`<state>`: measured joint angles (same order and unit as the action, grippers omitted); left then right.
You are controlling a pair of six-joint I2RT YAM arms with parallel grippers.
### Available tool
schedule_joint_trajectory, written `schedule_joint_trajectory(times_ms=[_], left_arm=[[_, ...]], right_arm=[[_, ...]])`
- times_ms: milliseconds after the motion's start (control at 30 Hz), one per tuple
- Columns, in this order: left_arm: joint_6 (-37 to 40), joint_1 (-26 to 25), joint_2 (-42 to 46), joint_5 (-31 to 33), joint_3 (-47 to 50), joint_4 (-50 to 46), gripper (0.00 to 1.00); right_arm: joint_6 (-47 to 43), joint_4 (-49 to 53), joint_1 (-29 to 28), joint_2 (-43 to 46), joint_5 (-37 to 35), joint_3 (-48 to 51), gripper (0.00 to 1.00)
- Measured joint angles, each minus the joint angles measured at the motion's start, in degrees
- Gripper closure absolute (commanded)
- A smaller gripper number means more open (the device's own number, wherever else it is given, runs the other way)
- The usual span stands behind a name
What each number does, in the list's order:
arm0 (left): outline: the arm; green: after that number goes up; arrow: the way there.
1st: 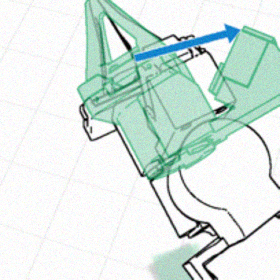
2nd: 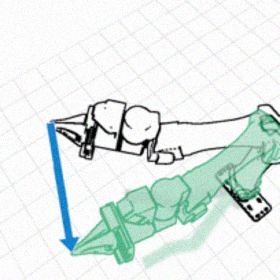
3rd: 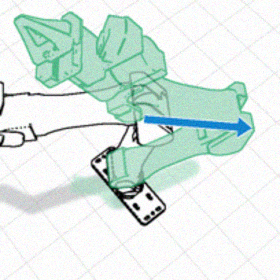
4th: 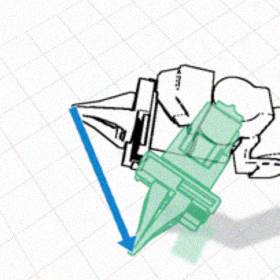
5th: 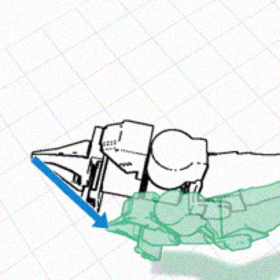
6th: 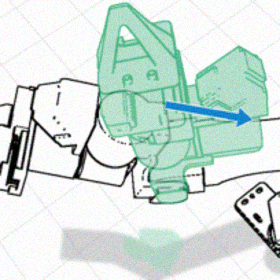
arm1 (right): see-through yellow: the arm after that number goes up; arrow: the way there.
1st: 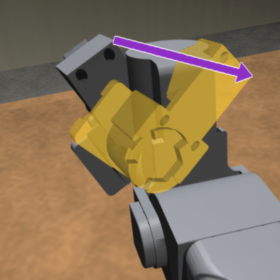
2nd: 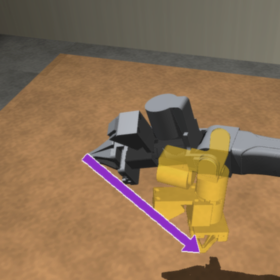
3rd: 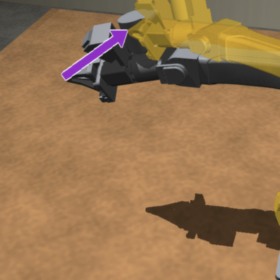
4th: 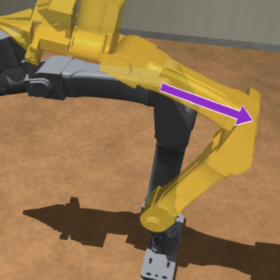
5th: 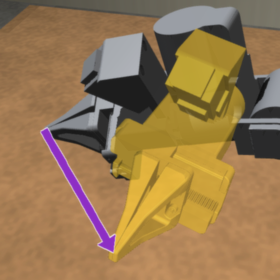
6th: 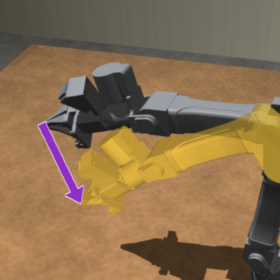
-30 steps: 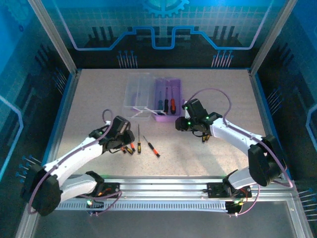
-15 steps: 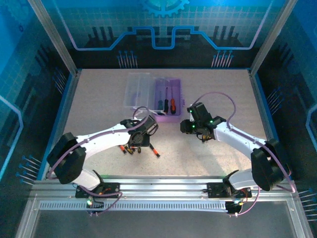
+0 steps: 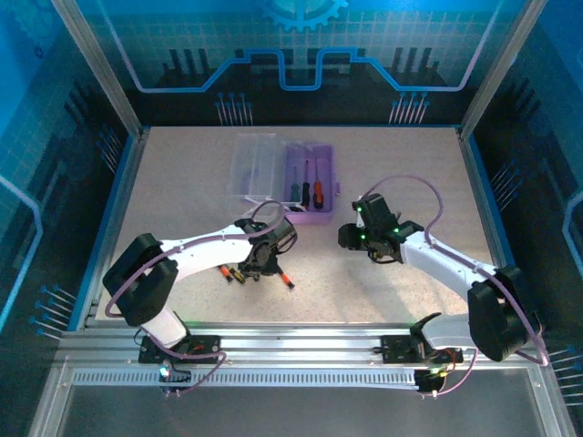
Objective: Pack the tool kit
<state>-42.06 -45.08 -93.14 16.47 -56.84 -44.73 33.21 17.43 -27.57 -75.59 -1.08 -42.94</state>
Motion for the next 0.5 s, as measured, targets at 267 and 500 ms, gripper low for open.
schedule_joint_trajectory(times_ms=[267, 500], left_arm=[[-0.5, -0.1, -3.2, -0.3, 0.0, 0.0, 0.70], [-1.0, -0.1, -3.3, 0.0, 0.0, 0.0, 0.72]], right_arm=[[0.2, -0.8, 0.3, -0.4, 0.5, 0.0, 0.64], [0.4, -1.5, 0.9, -0.4, 0.7, 1.1, 0.64]])
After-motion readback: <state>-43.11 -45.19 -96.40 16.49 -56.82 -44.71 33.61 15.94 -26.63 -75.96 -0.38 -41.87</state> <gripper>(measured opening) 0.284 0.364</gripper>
